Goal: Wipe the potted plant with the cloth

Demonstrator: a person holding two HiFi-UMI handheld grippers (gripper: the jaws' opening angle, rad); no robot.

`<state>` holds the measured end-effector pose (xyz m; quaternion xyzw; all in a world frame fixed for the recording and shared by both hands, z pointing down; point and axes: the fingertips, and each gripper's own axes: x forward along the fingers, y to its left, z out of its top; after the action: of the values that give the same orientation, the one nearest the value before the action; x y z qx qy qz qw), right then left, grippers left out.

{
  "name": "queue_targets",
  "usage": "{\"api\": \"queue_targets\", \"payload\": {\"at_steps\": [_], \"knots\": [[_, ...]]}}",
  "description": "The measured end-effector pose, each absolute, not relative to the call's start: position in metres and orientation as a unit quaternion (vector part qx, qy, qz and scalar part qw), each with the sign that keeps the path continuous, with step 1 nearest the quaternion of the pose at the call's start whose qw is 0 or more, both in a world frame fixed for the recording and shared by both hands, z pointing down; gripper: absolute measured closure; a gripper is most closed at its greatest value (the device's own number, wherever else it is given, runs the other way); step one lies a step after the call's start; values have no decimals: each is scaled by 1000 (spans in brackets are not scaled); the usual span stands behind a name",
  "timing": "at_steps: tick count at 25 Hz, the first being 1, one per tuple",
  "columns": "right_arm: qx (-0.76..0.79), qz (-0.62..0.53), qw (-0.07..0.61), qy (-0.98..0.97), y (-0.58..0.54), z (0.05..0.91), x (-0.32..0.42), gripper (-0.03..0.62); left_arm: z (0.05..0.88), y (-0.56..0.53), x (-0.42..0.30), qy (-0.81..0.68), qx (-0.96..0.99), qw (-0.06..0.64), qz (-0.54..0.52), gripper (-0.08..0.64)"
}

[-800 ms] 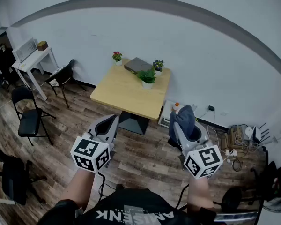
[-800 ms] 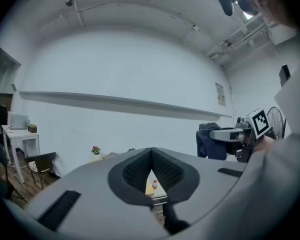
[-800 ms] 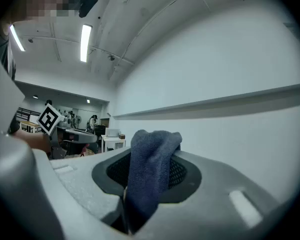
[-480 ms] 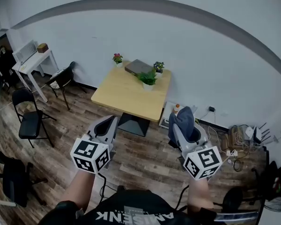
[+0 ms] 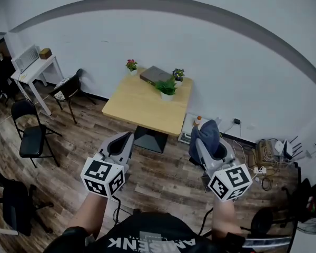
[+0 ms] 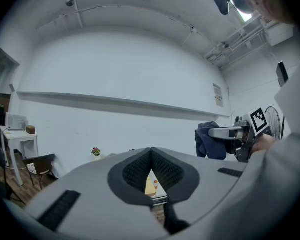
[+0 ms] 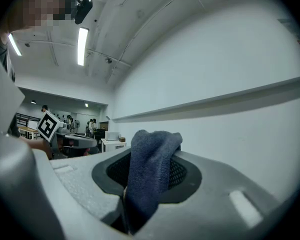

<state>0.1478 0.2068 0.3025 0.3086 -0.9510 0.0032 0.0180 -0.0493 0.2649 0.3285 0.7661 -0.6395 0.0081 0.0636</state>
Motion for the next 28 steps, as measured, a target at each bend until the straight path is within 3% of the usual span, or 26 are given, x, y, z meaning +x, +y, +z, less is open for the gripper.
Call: {"api": "queue_targets", "payload": {"at_steps": [16,28], "knots": [[334,-9,18,-942,204,308,92,466,341,257,-109,-622,781,61,1,558],[301,0,4,-954,105,308,62,466,341,182,-131,-642,764,65,0,558]]}}
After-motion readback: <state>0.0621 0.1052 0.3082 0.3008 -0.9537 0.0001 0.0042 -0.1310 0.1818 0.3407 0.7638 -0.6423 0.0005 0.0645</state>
